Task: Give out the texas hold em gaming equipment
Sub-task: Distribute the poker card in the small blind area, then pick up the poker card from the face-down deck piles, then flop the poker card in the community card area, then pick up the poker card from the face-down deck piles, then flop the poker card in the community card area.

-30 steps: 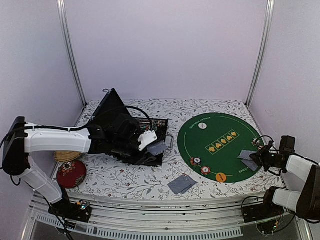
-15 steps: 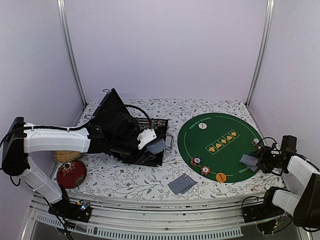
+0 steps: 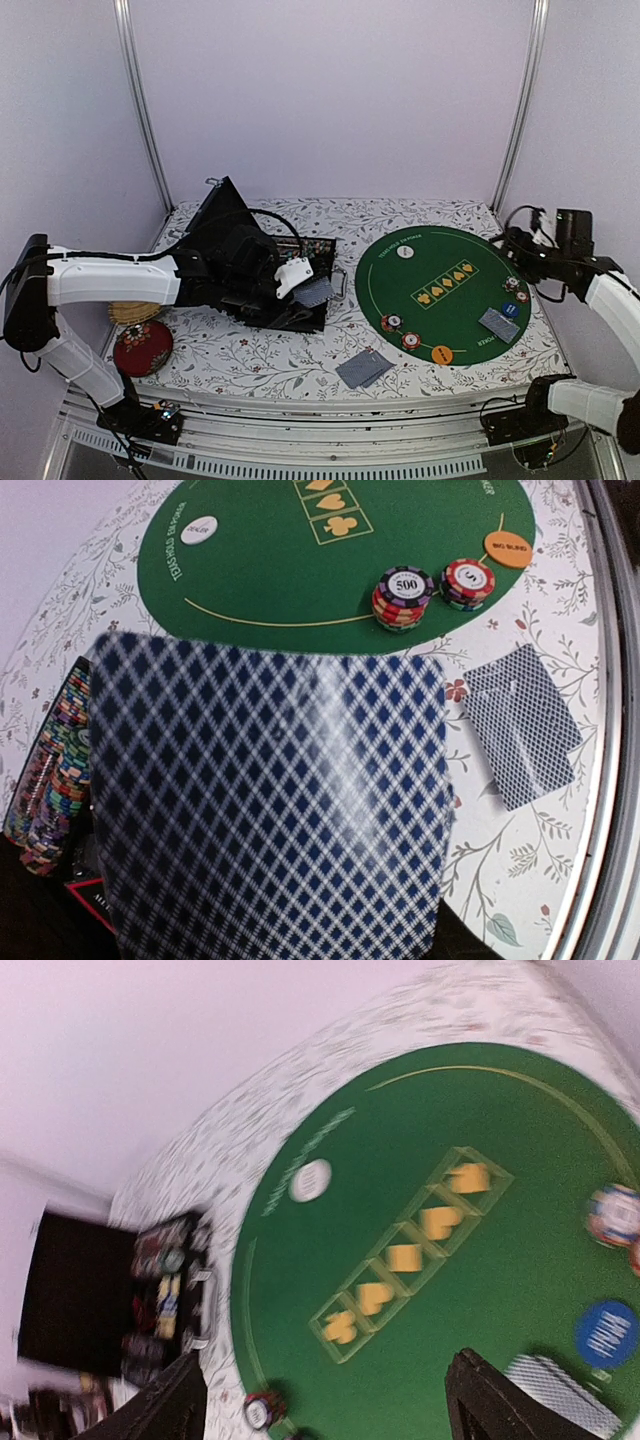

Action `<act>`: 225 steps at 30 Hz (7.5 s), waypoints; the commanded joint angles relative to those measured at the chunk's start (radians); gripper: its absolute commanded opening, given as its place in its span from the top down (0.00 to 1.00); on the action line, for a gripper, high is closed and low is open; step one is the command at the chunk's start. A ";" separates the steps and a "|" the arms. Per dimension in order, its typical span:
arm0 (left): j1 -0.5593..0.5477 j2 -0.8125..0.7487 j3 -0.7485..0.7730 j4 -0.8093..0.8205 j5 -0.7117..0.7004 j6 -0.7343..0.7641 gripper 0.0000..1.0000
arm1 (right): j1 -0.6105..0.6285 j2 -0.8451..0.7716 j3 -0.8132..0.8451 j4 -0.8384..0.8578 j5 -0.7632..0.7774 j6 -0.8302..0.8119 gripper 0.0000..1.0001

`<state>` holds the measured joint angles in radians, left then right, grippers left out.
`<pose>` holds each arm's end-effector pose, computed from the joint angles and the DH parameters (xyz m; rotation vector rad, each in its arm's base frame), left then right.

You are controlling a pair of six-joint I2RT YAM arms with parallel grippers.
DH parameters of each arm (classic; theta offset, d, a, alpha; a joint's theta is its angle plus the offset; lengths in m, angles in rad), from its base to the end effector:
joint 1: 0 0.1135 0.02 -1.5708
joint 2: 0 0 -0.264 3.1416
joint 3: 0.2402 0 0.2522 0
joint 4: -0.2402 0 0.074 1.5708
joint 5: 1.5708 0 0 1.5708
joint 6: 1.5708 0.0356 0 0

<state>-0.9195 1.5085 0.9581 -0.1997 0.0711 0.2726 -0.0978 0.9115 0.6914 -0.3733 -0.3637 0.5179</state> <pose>0.1943 -0.2591 0.2253 1.3515 1.9275 -0.4049 0.1996 -0.0069 0.2673 0.4571 2.1404 0.6332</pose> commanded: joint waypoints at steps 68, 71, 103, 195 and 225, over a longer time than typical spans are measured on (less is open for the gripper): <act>0.011 0.016 0.041 0.001 0.005 -0.017 0.48 | 0.779 0.566 0.627 -0.019 -0.189 -0.484 0.98; 0.011 0.015 0.036 0.006 0.006 -0.017 0.49 | 0.700 0.478 0.590 -0.063 -0.080 -0.590 0.98; 0.013 -0.009 0.003 0.017 0.002 -0.019 0.48 | 0.688 0.775 0.122 0.261 0.403 -1.633 0.98; 0.014 0.016 0.021 0.013 -0.003 -0.024 0.49 | 0.835 0.928 0.577 0.358 -0.401 -0.212 0.58; 0.016 0.016 0.025 0.003 0.000 -0.011 0.49 | 0.711 0.683 0.691 -0.011 -0.329 -0.452 0.98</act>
<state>-0.9131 1.5253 0.9638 -0.2066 0.0628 0.2516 0.6792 1.6962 1.3270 -0.3080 -0.7265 0.1528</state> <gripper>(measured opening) 0.516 0.028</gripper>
